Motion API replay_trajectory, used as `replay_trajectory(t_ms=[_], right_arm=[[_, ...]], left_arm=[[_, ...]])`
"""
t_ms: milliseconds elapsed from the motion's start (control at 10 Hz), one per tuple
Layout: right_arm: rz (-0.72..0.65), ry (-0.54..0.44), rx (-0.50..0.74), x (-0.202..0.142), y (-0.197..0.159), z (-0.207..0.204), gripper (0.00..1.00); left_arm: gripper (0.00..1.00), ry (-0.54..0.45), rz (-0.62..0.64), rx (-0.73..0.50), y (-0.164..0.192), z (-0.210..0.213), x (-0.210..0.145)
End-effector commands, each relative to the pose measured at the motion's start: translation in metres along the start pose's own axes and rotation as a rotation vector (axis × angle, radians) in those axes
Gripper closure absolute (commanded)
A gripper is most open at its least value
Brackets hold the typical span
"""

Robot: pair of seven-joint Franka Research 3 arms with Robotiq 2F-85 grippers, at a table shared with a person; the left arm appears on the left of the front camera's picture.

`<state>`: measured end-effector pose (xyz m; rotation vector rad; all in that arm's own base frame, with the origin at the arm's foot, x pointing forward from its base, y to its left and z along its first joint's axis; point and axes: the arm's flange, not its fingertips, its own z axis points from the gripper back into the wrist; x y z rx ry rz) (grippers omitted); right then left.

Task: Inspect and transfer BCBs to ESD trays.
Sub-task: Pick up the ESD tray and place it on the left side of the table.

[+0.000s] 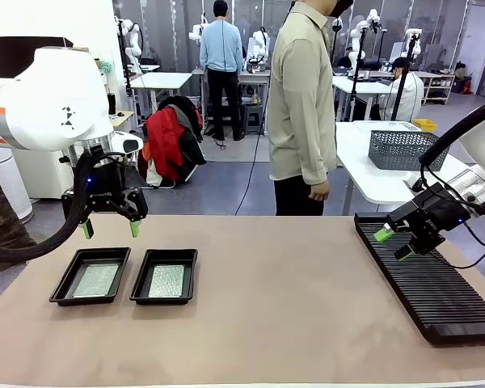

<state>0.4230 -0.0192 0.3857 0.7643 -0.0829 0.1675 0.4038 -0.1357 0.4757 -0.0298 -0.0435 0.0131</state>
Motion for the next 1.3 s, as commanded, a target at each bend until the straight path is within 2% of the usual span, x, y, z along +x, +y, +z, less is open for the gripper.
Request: replay_trajectory(t_ms=[0, 1200], right_arm=[[-0.001, -0.002, 0.002, -0.0012, 0.0013, 0.0006, 0.0], [-0.001, -0.002, 0.002, -0.0012, 0.0013, 0.0006, 0.0]], left_arm=[[0.0, -0.002, 0.002, -0.007, 0.0003, -0.0016, -0.0003], [0.0, -0.002, 0.002, -0.007, 0.0003, -0.0016, -0.0003]])
